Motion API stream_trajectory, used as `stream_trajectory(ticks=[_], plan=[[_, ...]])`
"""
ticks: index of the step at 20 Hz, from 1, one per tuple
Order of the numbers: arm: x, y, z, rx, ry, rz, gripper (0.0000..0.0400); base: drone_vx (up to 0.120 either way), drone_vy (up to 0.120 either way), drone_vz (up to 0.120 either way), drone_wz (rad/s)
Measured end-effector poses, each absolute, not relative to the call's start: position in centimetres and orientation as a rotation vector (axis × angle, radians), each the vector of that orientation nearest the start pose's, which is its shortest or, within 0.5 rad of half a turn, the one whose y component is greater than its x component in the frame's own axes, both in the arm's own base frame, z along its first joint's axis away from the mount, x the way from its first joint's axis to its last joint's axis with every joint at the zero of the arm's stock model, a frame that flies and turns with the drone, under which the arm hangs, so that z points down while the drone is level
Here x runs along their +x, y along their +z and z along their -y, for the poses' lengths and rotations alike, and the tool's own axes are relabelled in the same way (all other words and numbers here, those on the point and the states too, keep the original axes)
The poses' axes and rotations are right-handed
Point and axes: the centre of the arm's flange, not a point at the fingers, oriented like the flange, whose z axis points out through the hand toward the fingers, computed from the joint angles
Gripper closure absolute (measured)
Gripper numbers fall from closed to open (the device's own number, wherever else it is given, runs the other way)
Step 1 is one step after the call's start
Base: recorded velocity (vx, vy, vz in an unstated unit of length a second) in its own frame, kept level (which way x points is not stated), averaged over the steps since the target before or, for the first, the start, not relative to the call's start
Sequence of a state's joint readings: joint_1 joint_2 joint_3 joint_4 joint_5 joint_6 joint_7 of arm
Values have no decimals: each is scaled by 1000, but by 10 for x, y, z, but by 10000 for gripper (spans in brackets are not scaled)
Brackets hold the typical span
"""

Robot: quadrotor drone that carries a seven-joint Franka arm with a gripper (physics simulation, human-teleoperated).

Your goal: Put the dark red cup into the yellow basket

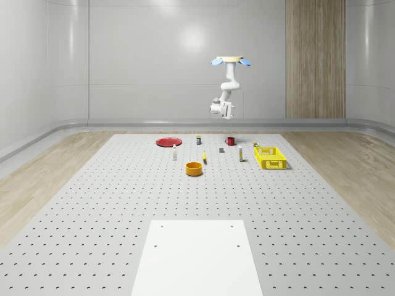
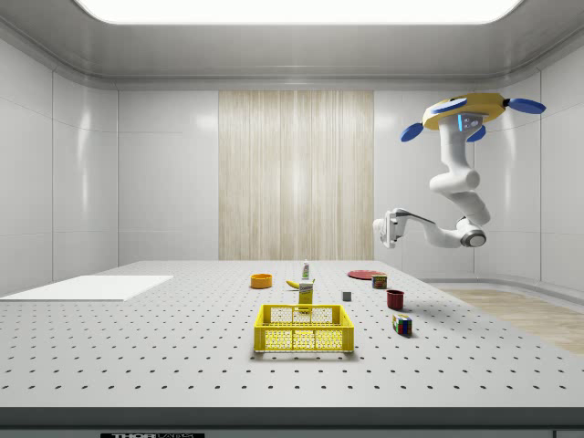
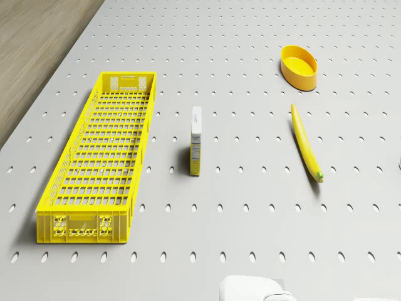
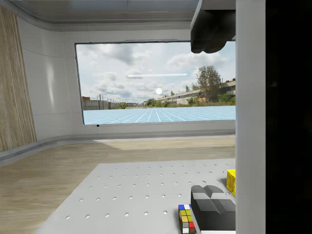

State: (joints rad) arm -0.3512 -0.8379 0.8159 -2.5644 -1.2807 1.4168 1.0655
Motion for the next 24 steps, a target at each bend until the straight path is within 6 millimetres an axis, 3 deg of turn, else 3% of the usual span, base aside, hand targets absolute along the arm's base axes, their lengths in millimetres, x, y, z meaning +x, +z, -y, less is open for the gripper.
stream_trajectory(ticks=[4, 9, 15, 24], plan=[[306, 513, -61, 629, 772, 275, 0, 0, 0, -120, 0], [307, 496, -27, 262, 786, 119, 0, 0, 0, -120, 0], [307, 492, -9, 89, 786, 43, 0, 0, 0, -120, 0], [307, 491, -2, 18, 784, 10, 0, 0, 0, -120, 0]])
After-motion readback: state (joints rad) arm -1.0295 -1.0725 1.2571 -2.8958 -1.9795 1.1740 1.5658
